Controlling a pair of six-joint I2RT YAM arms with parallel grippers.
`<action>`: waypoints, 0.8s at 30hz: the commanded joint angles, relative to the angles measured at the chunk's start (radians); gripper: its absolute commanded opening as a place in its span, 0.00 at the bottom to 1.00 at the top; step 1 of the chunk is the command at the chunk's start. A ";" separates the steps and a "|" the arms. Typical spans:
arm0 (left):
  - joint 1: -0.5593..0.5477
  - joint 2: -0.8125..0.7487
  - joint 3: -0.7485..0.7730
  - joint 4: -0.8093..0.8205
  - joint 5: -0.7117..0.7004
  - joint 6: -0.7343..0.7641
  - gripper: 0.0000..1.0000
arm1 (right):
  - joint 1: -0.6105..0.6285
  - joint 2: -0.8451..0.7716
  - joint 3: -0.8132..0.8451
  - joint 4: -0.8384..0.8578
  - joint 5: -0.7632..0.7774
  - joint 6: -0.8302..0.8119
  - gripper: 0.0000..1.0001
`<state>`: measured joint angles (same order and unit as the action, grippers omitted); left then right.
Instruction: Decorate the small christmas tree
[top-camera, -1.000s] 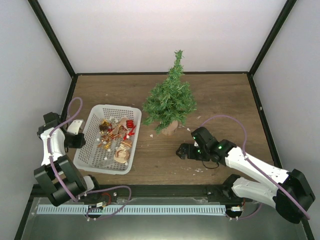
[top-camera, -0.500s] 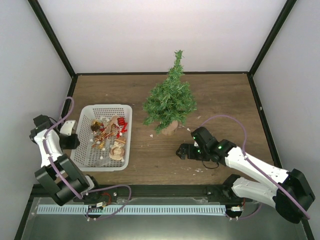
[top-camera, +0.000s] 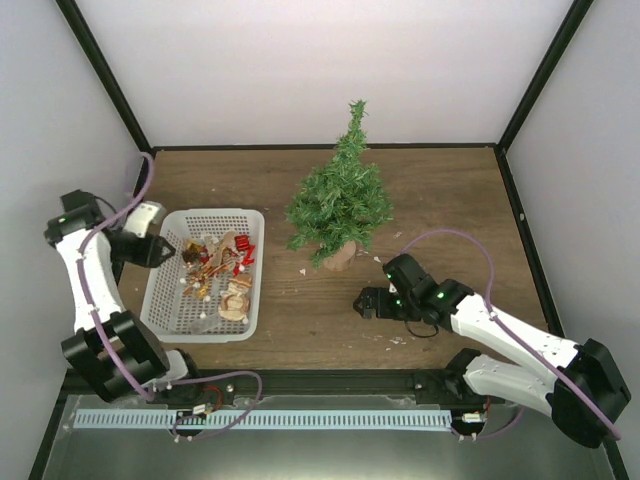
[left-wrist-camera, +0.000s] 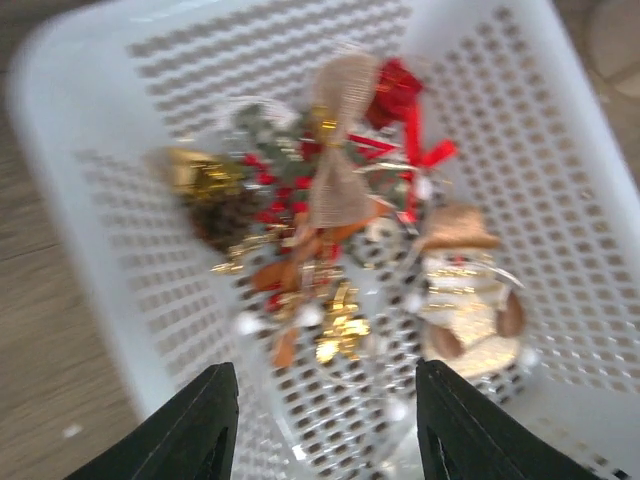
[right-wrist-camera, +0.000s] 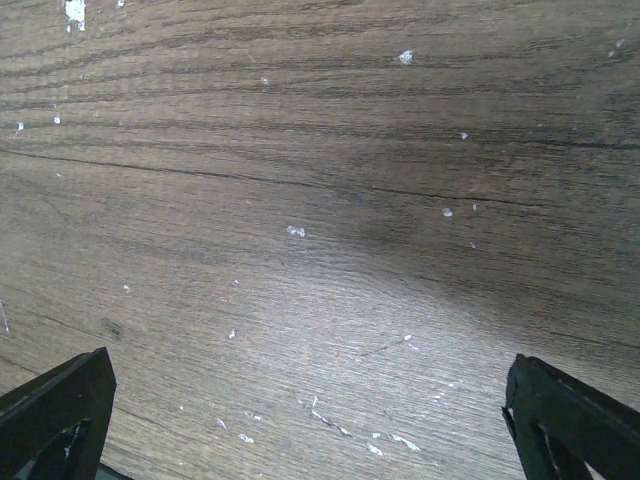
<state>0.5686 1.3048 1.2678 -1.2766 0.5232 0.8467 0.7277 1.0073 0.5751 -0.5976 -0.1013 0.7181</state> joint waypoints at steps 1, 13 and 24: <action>-0.148 0.042 -0.050 -0.073 -0.003 0.055 0.49 | -0.005 -0.002 0.032 0.008 0.008 -0.007 0.99; -0.419 0.187 -0.111 0.160 -0.243 -0.140 0.50 | -0.005 -0.012 0.011 0.023 0.000 0.017 0.99; -0.444 0.262 -0.178 0.257 -0.275 -0.164 0.49 | -0.005 -0.002 0.002 0.035 -0.007 0.021 0.99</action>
<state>0.1291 1.5429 1.1076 -1.0618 0.2573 0.7006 0.7277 1.0031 0.5732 -0.5808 -0.1043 0.7349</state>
